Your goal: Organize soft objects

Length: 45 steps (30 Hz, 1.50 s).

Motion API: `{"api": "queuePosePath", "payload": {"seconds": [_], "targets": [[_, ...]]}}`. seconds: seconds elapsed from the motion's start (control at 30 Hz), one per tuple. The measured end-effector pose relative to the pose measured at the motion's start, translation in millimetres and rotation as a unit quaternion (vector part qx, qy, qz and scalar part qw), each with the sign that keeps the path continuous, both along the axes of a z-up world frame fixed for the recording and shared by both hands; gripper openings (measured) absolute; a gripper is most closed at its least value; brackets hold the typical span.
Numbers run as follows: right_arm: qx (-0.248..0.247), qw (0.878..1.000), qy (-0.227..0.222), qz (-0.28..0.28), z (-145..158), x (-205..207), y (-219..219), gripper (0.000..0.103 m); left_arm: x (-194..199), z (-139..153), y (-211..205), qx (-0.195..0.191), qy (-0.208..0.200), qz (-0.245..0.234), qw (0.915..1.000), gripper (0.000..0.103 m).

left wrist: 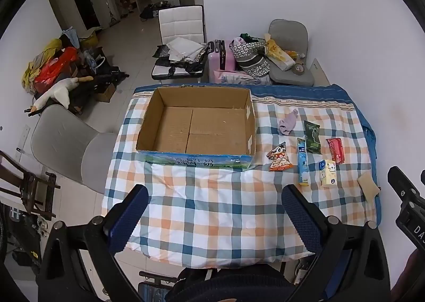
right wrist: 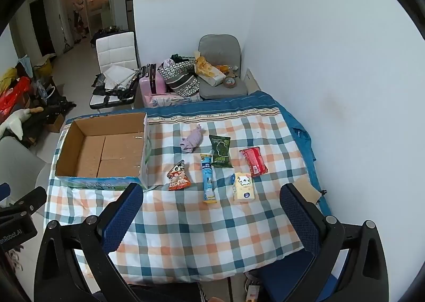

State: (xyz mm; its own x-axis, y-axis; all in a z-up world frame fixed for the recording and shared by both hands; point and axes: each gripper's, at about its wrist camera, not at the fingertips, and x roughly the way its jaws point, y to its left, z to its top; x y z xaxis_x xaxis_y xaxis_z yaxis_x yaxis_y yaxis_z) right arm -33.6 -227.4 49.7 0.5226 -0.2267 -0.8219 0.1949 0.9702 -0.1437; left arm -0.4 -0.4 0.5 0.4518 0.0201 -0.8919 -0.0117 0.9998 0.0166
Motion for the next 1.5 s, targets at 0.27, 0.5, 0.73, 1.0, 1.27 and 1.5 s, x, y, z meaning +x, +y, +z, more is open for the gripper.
{"api": "queuePosePath", "payload": {"seconds": [0.27, 0.5, 0.73, 1.0, 1.27, 1.5], "targets": [[0.005, 1.0, -0.003, 0.001, 3, -3, 0, 0.103, 1, -1, -1, -0.002, -0.003, -0.001, 1.0, 0.103], [0.005, 1.0, -0.008, 0.001, 7, -6, 1, 0.103, -2, 10, -1, -0.001, -0.006, 0.0, 1.0, 0.103], [0.01, 1.0, -0.01, 0.001, 7, -8, -1, 0.103, -5, 18, 0, 0.001, -0.021, 0.001, 0.9998, 0.103], [0.011, 1.0, -0.017, 0.006, 23, 0, 3, 0.103, -9, 25, 5, 0.003, -0.043, 0.006, 0.9991, 0.103], [0.011, 1.0, -0.024, 0.008, 25, 1, 3, 0.103, -8, 27, 7, 0.003, -0.046, 0.007, 0.9989, 0.103], [0.008, 0.999, -0.03, 0.009, 25, 1, 3, 0.103, -7, 28, 6, 0.001, -0.045, 0.006, 0.999, 0.103]]}}
